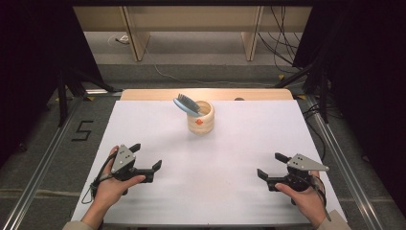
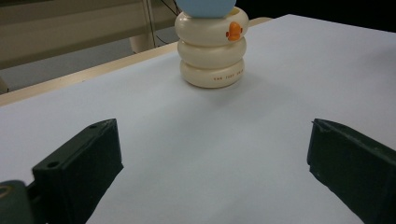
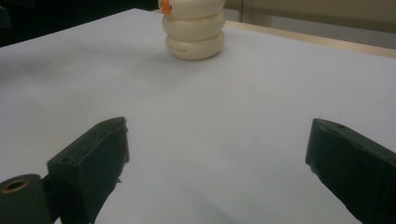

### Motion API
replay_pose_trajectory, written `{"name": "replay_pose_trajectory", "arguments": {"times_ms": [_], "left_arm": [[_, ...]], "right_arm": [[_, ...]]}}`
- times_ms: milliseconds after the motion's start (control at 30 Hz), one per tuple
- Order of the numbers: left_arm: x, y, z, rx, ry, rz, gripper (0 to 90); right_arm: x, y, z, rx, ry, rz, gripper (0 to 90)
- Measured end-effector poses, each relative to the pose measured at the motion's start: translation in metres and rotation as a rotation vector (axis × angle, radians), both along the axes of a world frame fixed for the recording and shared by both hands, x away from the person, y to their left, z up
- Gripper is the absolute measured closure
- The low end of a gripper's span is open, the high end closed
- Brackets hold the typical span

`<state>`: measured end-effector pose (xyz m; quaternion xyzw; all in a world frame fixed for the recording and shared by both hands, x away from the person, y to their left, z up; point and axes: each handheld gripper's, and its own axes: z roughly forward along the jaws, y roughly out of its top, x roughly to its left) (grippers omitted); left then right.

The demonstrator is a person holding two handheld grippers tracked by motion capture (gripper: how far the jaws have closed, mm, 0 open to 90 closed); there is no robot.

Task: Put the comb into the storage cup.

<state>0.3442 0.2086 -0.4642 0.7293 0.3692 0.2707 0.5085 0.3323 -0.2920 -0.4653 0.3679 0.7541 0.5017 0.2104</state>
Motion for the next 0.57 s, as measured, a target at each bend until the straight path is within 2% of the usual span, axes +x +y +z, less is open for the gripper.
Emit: {"name": "replay_pose_trajectory", "arguments": {"times_ms": [567], "left_arm": [[0.0000,-0.0015,-0.0030,-0.003,0.009,-0.003,2.7]], "right_arm": [[0.0004,-0.0005,-0.0017,0.007,-0.001,-0.002,6.9]]}}
